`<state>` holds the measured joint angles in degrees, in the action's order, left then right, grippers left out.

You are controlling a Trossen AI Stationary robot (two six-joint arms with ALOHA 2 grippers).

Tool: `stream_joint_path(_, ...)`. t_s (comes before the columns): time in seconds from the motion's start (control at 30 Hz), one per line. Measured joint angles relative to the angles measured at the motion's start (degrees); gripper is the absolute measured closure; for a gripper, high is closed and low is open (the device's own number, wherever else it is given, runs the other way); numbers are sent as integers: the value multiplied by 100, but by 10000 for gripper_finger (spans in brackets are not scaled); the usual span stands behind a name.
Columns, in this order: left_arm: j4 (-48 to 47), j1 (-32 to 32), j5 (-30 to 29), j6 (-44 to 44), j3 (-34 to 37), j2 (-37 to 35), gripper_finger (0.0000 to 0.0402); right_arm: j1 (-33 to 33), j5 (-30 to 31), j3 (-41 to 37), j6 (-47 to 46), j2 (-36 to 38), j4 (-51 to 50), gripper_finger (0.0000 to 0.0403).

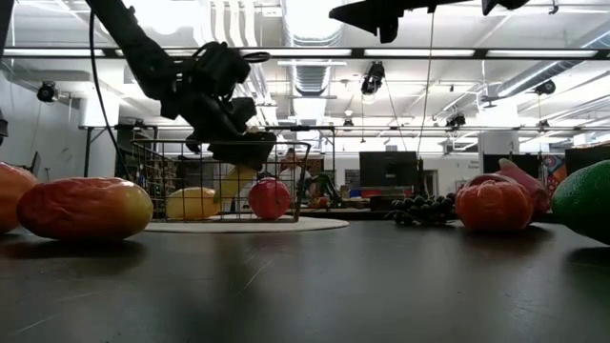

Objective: Build produce basket
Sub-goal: Put the banana into the wire basket

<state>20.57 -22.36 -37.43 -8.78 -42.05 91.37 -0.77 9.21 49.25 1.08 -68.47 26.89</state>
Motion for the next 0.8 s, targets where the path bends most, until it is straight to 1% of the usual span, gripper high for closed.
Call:
stream_joint_path(0.17,-6,-18,0,-240,5,7,290,1,2,0,-1,0,-7,76)
stream_joint_path(0.3,-17,-16,0,-264,14,7,287,1,0,0,-2,-2,-11,76)
stream_joint_path(0.6,-117,-22,-25,-293,18,7,227,2,1,-2,-116,-2,-75,76)
stream_joint_path(0.8,-116,-29,-39,-292,8,-3,215,1,2,-2,-202,-2,-153,76)
